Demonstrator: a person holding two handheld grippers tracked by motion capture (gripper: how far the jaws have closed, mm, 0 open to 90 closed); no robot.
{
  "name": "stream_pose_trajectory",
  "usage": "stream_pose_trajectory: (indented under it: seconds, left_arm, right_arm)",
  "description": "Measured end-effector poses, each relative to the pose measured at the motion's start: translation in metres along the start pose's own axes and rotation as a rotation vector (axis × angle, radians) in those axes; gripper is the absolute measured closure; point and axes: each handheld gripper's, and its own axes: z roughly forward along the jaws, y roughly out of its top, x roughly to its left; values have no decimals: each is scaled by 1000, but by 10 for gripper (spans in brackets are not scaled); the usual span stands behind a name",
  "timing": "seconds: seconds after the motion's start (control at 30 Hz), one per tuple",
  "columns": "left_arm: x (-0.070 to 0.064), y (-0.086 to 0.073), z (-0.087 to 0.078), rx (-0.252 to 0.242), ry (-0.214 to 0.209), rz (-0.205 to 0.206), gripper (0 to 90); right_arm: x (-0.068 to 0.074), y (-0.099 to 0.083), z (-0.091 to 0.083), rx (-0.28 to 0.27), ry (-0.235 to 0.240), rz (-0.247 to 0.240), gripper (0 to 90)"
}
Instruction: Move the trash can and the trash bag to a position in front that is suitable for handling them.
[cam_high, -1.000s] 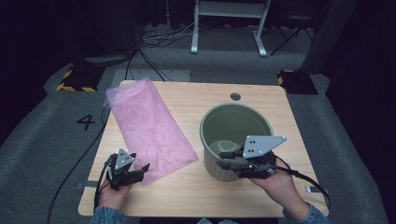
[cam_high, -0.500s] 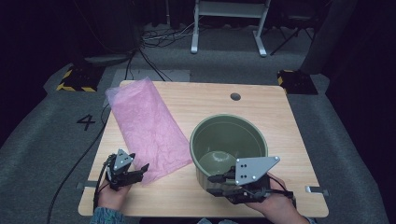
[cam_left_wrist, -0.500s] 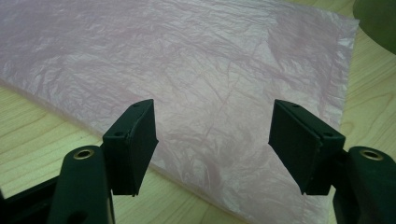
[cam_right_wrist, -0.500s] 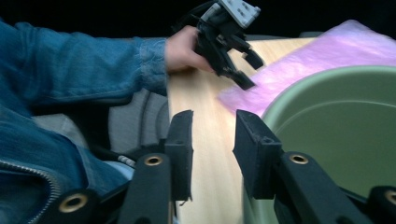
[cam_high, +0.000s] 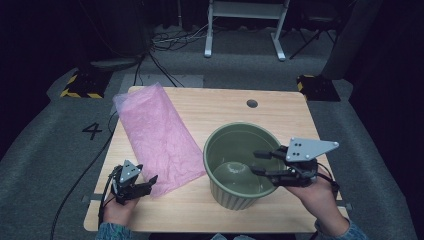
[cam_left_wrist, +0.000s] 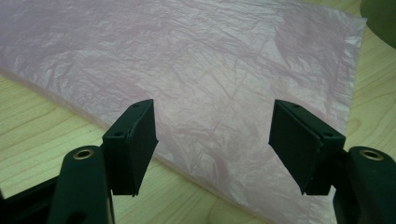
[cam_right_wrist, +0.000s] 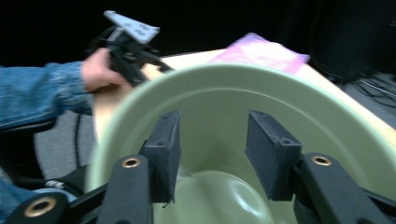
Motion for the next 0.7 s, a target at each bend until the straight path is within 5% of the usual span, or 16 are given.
stream_pose_trajectory:
  seconds: [0.4, 0.7]
  left_arm:
    - [2, 1, 3, 14, 0, -12, 317]
    - [6, 0, 2, 22, 8, -21, 315]
  right_arm:
    - [-59, -46, -39, 36, -230, 139, 437]
    - [-80, -100, -53, 84, -323, 236, 418]
